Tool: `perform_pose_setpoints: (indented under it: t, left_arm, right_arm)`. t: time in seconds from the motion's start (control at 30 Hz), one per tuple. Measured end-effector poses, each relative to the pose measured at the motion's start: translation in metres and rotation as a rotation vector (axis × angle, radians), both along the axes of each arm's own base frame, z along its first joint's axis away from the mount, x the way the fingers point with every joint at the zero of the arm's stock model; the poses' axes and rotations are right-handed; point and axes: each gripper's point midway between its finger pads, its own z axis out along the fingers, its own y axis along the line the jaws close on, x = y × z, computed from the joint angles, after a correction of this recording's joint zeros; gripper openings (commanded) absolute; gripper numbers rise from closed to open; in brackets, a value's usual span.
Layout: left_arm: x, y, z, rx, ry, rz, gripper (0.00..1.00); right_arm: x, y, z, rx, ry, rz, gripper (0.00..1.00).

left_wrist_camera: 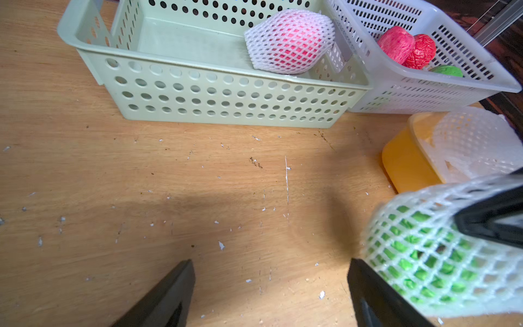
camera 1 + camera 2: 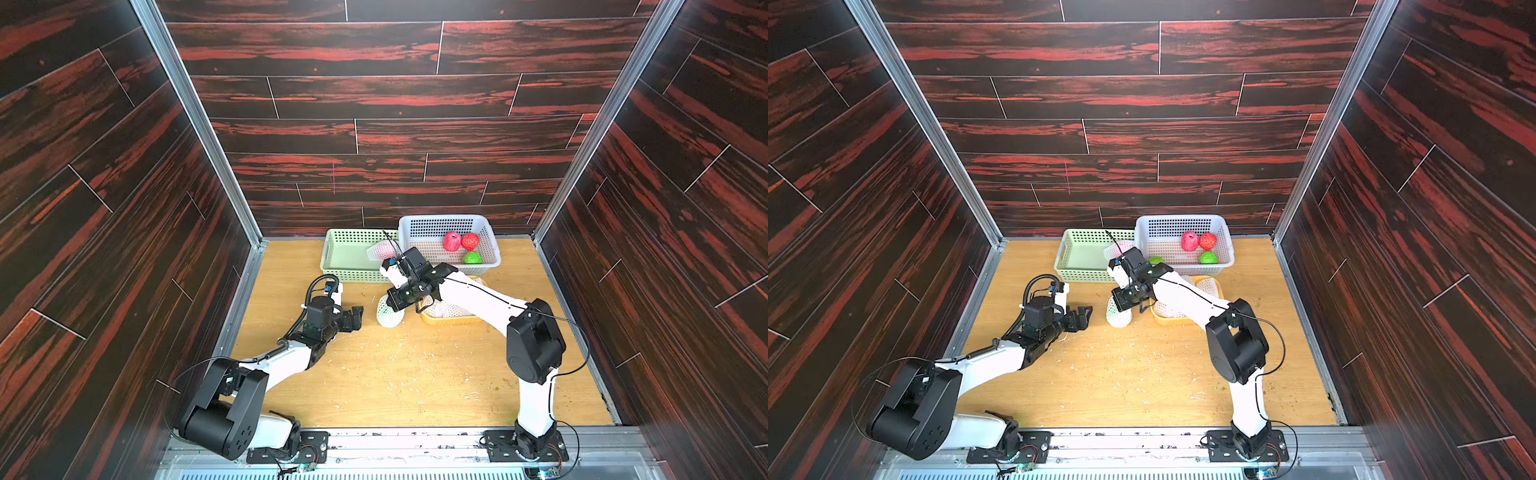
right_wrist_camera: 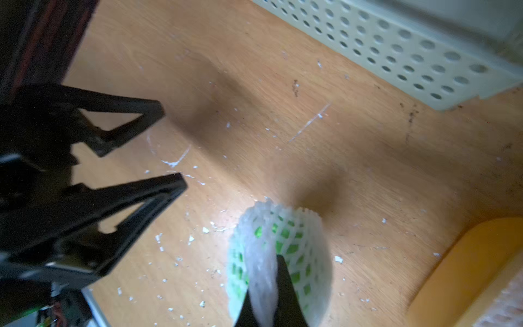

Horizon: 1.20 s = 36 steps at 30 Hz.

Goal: Remove foam nets from apples
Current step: Remove the foam net from the apple.

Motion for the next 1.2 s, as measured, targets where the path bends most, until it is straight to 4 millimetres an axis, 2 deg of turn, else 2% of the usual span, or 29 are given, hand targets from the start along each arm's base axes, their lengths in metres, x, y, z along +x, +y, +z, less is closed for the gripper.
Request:
perform_pose_setpoints:
  t: [0.17, 0.3, 0.53, 0.57, 0.63, 0.7, 0.8, 0.87, 1.03, 1.2]
  left_arm:
    - [-0.001, 0.000, 0.002, -0.002, -0.012, 0.000, 0.90]
    - [-0.001, 0.000, 0.001, -0.003, -0.012, -0.001, 0.90]
    - [-0.001, 0.000, -0.008, 0.003, 0.012, -0.005, 0.90]
    - [-0.002, -0.001, -0.010, 0.004, 0.018, -0.006, 0.90]
    - [-0.002, -0.001, -0.013, 0.006, 0.028, -0.007, 0.90]
    - [-0.002, -0.001, -0.016, 0.009, 0.035, -0.007, 0.90]
    - [-0.002, -0.001, -0.017, 0.010, 0.037, -0.007, 0.90]
    - [-0.002, -0.001, -0.017, 0.009, 0.037, -0.007, 0.90]
    - [-0.002, -0.001, -0.018, 0.011, 0.041, -0.007, 0.90]
    - [-0.002, -0.001, -0.024, 0.015, 0.056, -0.008, 0.90]
  right_arm:
    - [-0.006, -0.009, 0.003, -0.013, 0.053, 0.026, 0.00]
    - [-0.009, -0.002, 0.008, 0.005, 0.072, 0.080, 0.00]
    - [-0.016, -0.001, -0.033, -0.080, 0.128, 0.092, 0.05]
    - [-0.016, -0.002, -0.040, -0.099, 0.136, 0.088, 0.08]
    - [-0.015, -0.005, -0.048, -0.125, 0.142, 0.081, 0.25]
    - [-0.011, -0.005, -0.049, -0.134, 0.128, 0.075, 0.41]
    - [-0.007, -0.007, -0.048, -0.151, 0.102, 0.073, 0.58]
    - [-0.007, -0.009, -0.049, -0.170, 0.093, 0.079, 0.78]
    - [-0.012, -0.012, -0.060, -0.213, 0.076, 0.089, 0.86]
    - [-0.016, -0.022, -0.072, -0.258, 0.059, 0.072, 0.88]
